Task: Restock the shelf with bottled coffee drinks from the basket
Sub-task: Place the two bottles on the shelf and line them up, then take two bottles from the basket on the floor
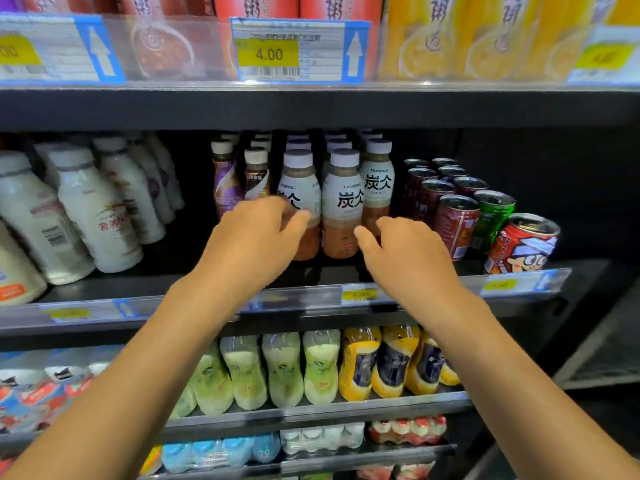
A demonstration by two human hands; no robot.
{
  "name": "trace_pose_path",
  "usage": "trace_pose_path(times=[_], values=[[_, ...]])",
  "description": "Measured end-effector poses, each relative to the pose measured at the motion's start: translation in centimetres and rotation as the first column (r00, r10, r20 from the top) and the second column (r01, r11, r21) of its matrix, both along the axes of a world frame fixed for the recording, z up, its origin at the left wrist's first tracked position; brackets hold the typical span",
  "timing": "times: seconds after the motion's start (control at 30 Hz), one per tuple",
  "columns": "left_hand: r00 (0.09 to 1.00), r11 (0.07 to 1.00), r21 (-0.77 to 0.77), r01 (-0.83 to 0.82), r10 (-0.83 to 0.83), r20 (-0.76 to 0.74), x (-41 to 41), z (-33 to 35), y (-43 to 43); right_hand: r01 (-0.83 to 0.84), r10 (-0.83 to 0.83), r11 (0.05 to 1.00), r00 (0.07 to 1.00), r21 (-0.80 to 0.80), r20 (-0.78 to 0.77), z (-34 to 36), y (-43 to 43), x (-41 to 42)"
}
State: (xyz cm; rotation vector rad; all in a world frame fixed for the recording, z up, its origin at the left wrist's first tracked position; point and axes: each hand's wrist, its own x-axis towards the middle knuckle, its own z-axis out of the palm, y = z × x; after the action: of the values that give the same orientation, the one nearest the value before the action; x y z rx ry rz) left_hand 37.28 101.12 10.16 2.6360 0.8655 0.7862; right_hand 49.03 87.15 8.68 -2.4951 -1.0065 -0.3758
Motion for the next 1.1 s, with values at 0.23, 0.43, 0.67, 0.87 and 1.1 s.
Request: trace_pose_path(times=[0.23, 0.43, 0.67, 0.87, 1.1], values=[[0.961, 0.854, 0.441, 0.275, -0.227, -0.159, 2.3, -0.4, -12.7, 0.08, -0.055, 0.979, 0.989, -0.188, 0.137, -0.6, -11.1, -0.7], [0.814, 0.692, 0.428, 0.581, -0.5, -0.295, 8.3, -4.3, -24.0, 0.276, -0.274, 0.909, 0.96, -0.313, 0.053, -2.8, -25.4, 1.7], [0.524, 0.454, 0.267, 0.85, -0.685, -0.506, 20.0, -9.7, -41.2, 0.518, -0.6, 0.73, 0.798, -0.446, -0.057, -7.1, -43.0, 7.2], [0.31, 0.313, 0.093, 0.945, -0.772, -0.554, 30.9, -15.8, -56.2, 0.633, -0.793, 0.554, 0.599, -0.541, -0.11, -12.2, -57.9, 13.4], [0.114, 0.281, -0.125, 0.952, -0.701, -0.703, 40.6, -23.9, -69.1, 0.629, -0.859, 0.499, 0.449, -0.596, -0.245, -19.9, -69.7, 20.8]])
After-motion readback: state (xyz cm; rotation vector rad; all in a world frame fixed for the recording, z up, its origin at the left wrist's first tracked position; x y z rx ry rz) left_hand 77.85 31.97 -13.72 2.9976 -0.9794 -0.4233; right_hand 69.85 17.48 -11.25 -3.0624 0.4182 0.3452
